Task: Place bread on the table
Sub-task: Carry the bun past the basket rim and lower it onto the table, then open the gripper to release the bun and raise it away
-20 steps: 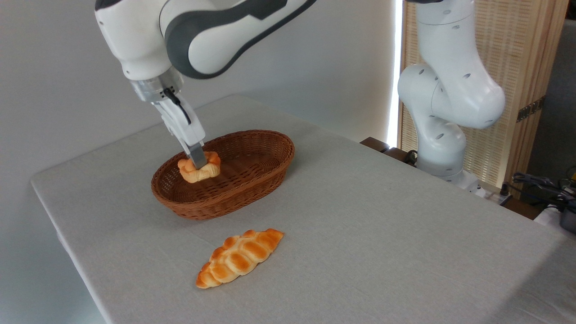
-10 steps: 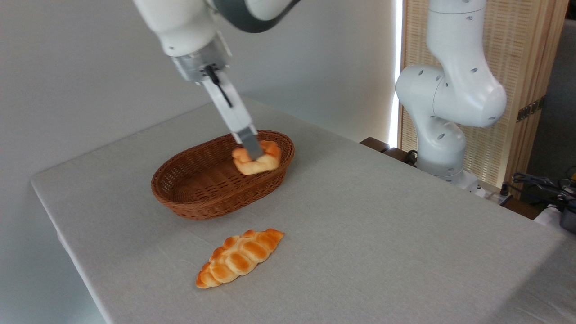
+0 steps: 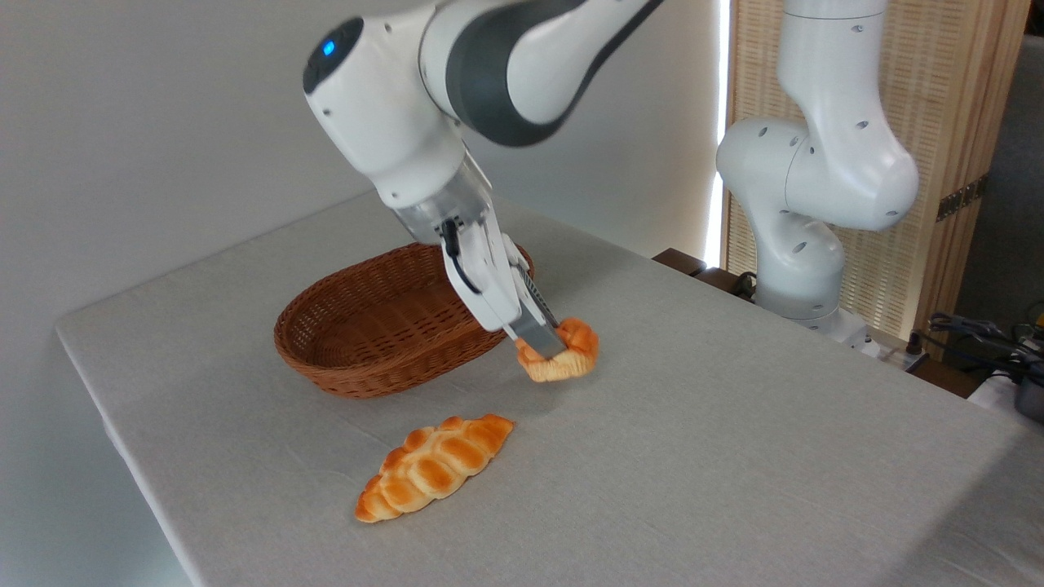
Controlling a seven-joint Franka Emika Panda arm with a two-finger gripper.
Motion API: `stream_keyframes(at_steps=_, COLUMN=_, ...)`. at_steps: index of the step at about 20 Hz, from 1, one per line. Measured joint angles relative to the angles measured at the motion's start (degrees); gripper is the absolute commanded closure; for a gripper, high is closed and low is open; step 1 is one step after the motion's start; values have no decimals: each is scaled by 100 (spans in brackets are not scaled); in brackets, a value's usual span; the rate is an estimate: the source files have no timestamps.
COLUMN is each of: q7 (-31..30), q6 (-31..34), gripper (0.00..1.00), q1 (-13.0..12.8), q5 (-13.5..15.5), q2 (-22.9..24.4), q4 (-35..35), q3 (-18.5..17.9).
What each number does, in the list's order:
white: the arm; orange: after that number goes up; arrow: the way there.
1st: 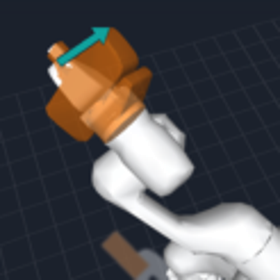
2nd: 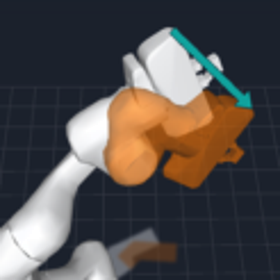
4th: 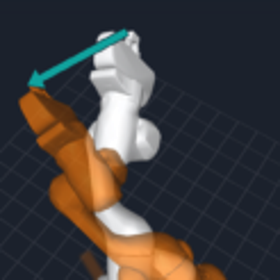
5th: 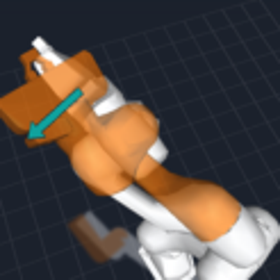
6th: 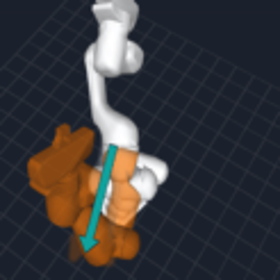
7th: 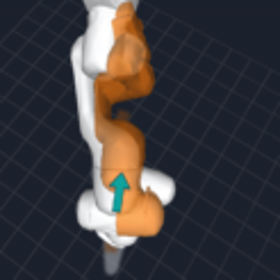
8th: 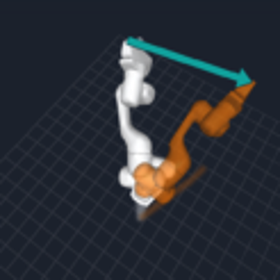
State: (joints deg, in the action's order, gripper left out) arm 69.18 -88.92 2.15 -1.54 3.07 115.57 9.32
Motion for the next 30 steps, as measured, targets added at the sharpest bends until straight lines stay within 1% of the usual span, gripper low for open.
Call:
stream_keyframes(at_steps=1, q7=14, q6=-58, gripper=29, q1=1, q5=0, q2=-5, q4=60, q3=-1)
stream_keyframes(at_steps=2, q7=16, q6=-90, gripper=27, q1=1, q5=0, q2=-7, q4=96, q3=-1)
stream_keyframes(at_steps=9, q7=16, q6=-116, gripper=21, q1=1, q5=-1, q2=-12, q4=114, q3=-1)
stream_keyframes(at_steps=11, q7=16, q6=-116, gripper=15, q1=1, q5=-1, q2=-20, q4=115, q3=-1)
stream_keyframes(at_steps=15, q7=16, q6=-116, gripper=12, q1=1, q5=-1, q2=-23, q4=116, q3=-1)
stream_keyframes(at_steps=17, q7=14, q6=-116, gripper=9, q1=1, q5=-1, q2=-23, q4=116, q3=-1)
stream_keyframes(at_steps=18, q7=13, q6=-116, gripper=0, q1=1, q5=-1, q2=-23, q4=116, q3=-1)
stream_keyframes(at_steps=22, q7=9, q6=-164, gripper=0, q1=1, q5=-1, q2=3, q4=51, q3=-3)
stream_keyframes(at_steps=24, q7=-136, q6=-184, gripper=0, q1=2, q5=2, q2=35, q4=-105, q3=-5)
stream_keyframes(at_steps=29, q7=-964, q6=-203, gripper=0, q1=3, q5=64, q2=106, q4=-907, q3=-35)
stream_keyframes(at_steps=30, q7=-1127, q6=-205, gripper=0, q1=1, q5=200, q2=114, q4=-1113, q3=-122)
